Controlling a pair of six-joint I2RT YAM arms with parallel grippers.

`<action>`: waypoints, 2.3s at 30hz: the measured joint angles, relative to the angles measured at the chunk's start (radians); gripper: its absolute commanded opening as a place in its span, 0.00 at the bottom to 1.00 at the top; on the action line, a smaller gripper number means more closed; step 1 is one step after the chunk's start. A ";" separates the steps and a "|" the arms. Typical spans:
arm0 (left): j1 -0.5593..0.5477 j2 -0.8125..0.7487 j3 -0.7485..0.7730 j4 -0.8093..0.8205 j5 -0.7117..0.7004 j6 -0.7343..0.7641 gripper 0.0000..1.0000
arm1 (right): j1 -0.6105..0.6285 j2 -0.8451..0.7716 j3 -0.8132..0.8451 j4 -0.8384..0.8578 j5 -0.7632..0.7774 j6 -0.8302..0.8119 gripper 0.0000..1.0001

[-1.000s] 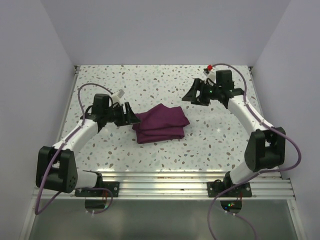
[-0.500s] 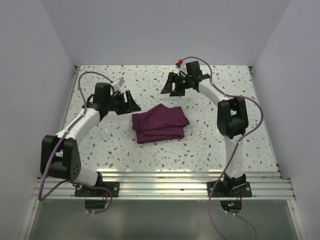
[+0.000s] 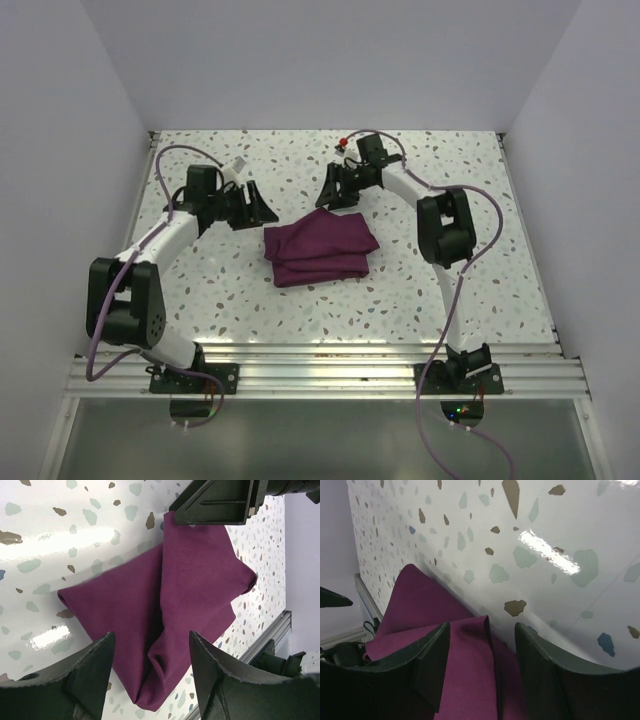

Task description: Prepare the surgical pack

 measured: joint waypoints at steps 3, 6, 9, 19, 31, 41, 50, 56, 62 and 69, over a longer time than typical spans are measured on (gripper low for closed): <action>0.002 0.008 0.000 0.003 0.010 -0.001 0.64 | 0.015 0.004 0.000 -0.010 -0.023 -0.007 0.55; 0.002 0.008 -0.001 0.008 0.019 -0.002 0.63 | 0.030 0.004 0.000 -0.004 -0.047 -0.006 0.50; 0.002 0.008 -0.007 0.015 0.028 -0.004 0.63 | 0.039 0.004 0.000 0.001 -0.073 0.002 0.42; 0.016 0.005 -0.031 0.022 0.029 -0.005 0.62 | 0.039 0.003 -0.012 0.024 -0.103 0.048 0.09; 0.055 -0.044 -0.029 -0.001 0.015 -0.013 0.61 | 0.044 -0.412 -0.352 -0.005 -0.105 0.082 0.07; 0.055 -0.100 -0.047 -0.023 0.015 -0.013 0.60 | 0.249 -0.647 -0.701 -0.092 -0.061 -0.015 0.24; 0.055 -0.099 -0.047 -0.076 0.039 0.000 0.58 | 0.291 -0.733 -0.871 -0.223 0.081 -0.058 0.57; 0.051 -0.099 -0.047 -0.108 0.060 0.021 0.53 | 0.226 -0.830 -0.830 -0.245 0.190 -0.027 0.50; -0.022 -0.047 -0.027 -0.105 0.104 0.023 0.43 | 0.029 -0.793 -0.739 -0.216 0.216 0.028 0.35; -0.079 0.087 -0.025 -0.071 0.160 0.011 0.28 | -0.017 -0.603 -0.561 -0.167 0.164 0.052 0.17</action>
